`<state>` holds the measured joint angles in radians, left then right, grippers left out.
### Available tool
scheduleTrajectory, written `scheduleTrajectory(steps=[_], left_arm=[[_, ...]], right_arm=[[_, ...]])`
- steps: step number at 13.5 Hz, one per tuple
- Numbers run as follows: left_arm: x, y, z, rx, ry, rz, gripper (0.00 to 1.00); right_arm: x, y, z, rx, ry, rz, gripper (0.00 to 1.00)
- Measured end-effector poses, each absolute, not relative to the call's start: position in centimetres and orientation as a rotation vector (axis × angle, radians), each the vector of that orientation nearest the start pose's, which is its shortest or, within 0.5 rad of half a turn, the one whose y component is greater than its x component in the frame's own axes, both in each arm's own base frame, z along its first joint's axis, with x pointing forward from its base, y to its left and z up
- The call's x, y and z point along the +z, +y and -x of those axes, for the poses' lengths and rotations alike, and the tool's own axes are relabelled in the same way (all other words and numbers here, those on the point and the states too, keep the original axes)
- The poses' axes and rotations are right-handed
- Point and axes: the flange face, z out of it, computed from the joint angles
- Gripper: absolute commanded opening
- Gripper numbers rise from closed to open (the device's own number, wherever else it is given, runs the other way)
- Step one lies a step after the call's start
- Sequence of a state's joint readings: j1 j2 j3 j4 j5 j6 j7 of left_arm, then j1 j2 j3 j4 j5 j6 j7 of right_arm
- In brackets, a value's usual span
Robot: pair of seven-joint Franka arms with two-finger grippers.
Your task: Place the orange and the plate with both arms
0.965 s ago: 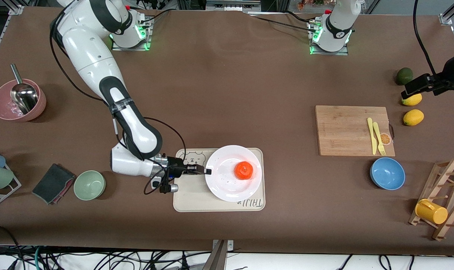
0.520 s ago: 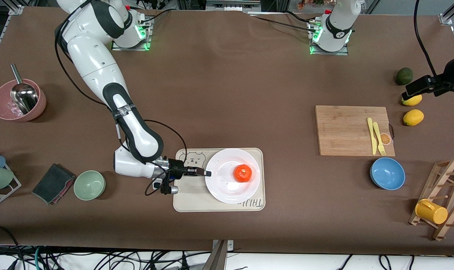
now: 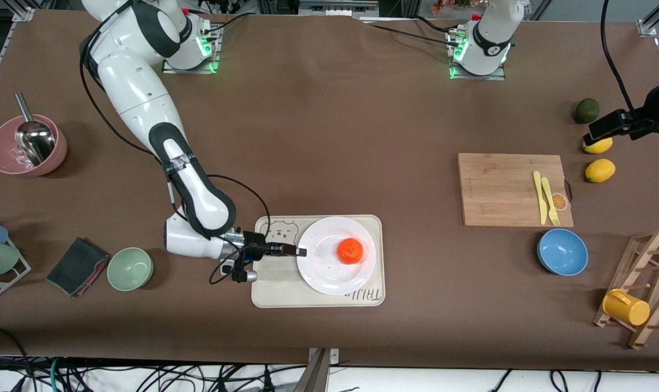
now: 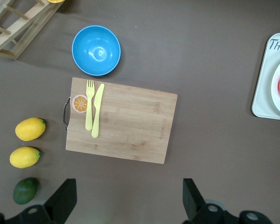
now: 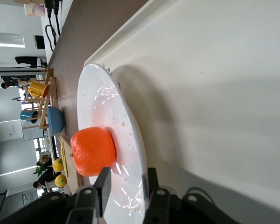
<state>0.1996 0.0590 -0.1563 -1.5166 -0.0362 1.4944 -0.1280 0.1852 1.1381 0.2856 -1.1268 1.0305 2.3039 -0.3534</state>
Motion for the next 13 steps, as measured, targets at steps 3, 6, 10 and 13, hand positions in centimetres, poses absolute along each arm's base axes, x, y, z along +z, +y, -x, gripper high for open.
scheduleTrajectory(steps=[3, 6, 10, 13], left_arm=[[61.1, 2.3, -56.4, 0.132, -0.27, 3.169, 1.0], [61.0, 2.3, -56.4, 0.132, -0.272, 3.169, 1.0], [61.2, 2.4, -56.6, 0.111, -0.274, 3.171, 1.0], [61.2, 2.4, -56.6, 0.11, -0.274, 3.171, 1.0]], right_arm=[[14.9, 28.9, -72.1, -0.002, -0.067, 2.23, 1.0], [19.0, 28.6, -72.8, -0.012, -0.254, 2.369, 1.0], [28.7, 28.0, -72.5, 0.01, -0.562, 2.654, 1.0], [35.5, 26.4, -71.7, 0.006, -0.719, 2.799, 1.0]])
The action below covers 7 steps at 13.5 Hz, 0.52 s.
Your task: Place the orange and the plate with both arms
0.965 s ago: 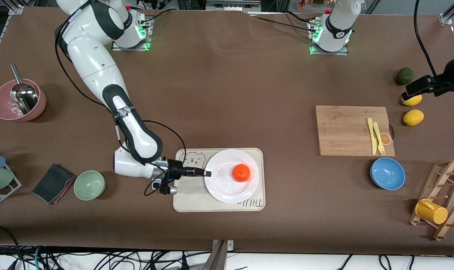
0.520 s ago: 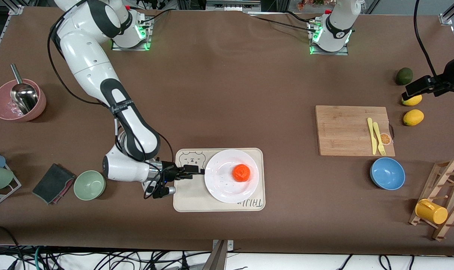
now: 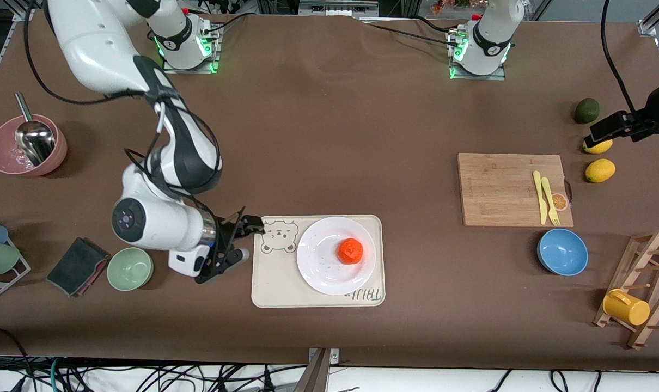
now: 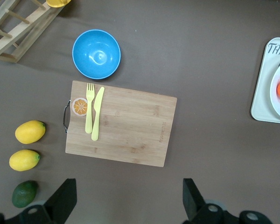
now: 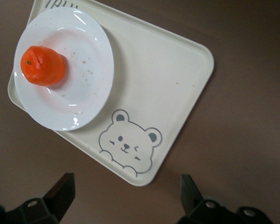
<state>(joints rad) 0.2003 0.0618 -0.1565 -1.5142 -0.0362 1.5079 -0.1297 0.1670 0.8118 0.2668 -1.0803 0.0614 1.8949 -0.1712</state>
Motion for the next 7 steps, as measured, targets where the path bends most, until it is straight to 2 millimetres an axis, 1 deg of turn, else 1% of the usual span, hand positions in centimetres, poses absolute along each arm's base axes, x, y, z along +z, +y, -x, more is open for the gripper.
scheduleTrajectory(steps=[2, 4, 5, 7], left_arm=[[61.0, 2.4, -56.7, 0.115, -0.274, 3.171, 1.0], [60.9, 2.4, -56.7, 0.119, -0.274, 3.171, 1.0], [60.8, 2.4, -56.8, 0.12, -0.275, 3.171, 1.0], [60.5, 2.5, -56.9, 0.125, -0.276, 3.171, 1.0]], right_arm=[[40.3, 24.0, -71.1, 0.023, -0.76, 2.893, 1.0], [45.6, 21.0, -70.2, 0.029, -0.732, 2.95, 1.0], [47.8, 18.7, -69.8, 0.055, -0.695, 2.98, 1.0], [50.6, 13.1, -68.9, 0.154, -0.599, 3.026, 1.0]])
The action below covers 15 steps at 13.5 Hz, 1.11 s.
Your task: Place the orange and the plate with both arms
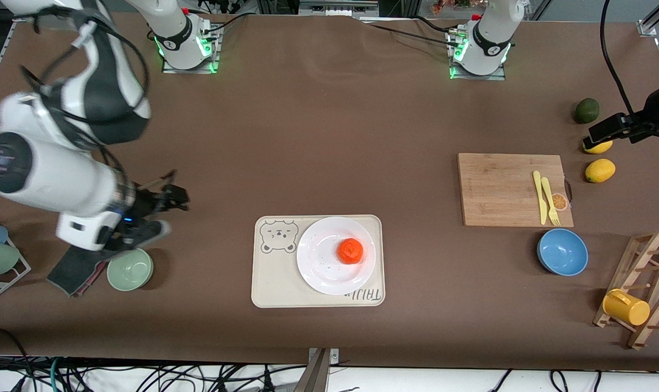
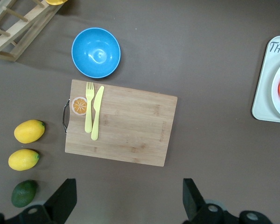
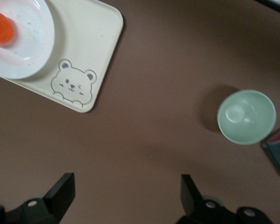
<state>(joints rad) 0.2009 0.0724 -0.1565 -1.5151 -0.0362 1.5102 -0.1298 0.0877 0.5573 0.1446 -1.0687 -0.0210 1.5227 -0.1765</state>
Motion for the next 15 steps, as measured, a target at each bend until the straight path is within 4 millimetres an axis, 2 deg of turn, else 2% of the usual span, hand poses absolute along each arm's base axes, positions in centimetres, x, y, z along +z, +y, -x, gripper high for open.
scheduleTrajectory(steps=[2, 3, 5, 6, 8, 11, 13, 15], left_arm=[[59.9, 2.6, -57.5, 0.115, -0.286, 3.173, 1.0], [59.8, 2.6, -57.7, 0.111, -0.29, 3.173, 1.0], [59.8, 2.7, -57.7, 0.106, -0.295, 3.173, 1.0], [59.8, 2.7, -57.7, 0.105, -0.299, 3.173, 1.0], [59.9, 2.9, -57.7, 0.106, -0.306, 3.172, 1.0], [60.3, 3.2, -57.3, 0.111, -0.316, 3.17, 1.0], [60.4, 3.3, -57.2, 0.107, -0.319, 3.169, 1.0], [60.5, 3.3, -57.3, 0.104, -0.321, 3.169, 1.0]], right_arm=[[54.0, 7.9, -68.1, 0.17, -0.495, 3.069, 1.0], [56.1, 6.3, -67.7, 0.136, -0.46, 3.089, 1.0], [59.9, 4.7, -65.1, 0.168, -0.407, 3.11, 1.0], [60.8, 4.3, -63.6, 0.201, -0.347, 3.123, 1.0], [60.4, 3.6, -60.6, 0.254, -0.19, 3.138, 1.0], [57.7, 0.7, -56.6, 0.314, -0.028, 3.089, 1.0], [57.2, -0.1, -56.0, 0.264, -0.008, 3.09, 1.0], [57.4, 1.0, -56.1, 0.226, -0.034, 3.094, 1.0]])
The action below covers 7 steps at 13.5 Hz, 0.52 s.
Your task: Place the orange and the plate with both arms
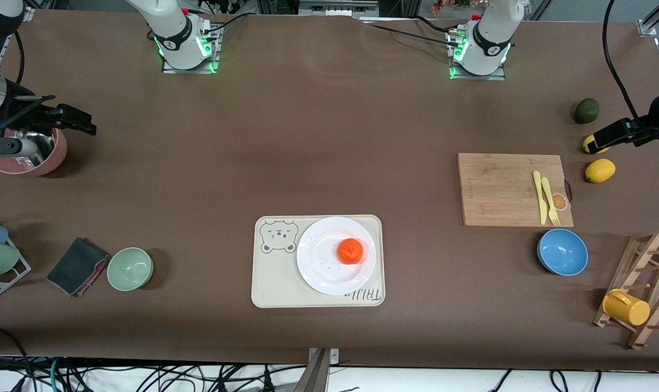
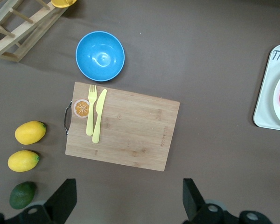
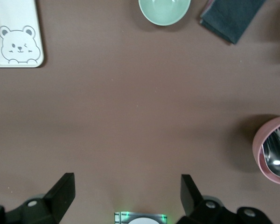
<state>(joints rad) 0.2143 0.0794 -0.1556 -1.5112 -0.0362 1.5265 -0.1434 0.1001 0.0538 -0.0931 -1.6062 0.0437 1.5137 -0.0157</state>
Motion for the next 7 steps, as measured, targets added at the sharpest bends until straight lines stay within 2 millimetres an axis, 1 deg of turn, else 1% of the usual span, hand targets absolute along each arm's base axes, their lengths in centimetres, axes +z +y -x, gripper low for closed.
scheduleTrajectory(steps=[2, 7], left_arm=[[60.59, 3.26, -57.28, 0.098, -0.319, 3.17, 1.0], [60.93, 2.83, -57.22, 0.085, -0.301, 3.155, 1.0]], right_arm=[[57.43, 1.67, -56.14, 0.212, -0.039, 3.097, 1.0], [57.83, 1.45, -56.8, 0.124, -0.038, 3.124, 1.0]])
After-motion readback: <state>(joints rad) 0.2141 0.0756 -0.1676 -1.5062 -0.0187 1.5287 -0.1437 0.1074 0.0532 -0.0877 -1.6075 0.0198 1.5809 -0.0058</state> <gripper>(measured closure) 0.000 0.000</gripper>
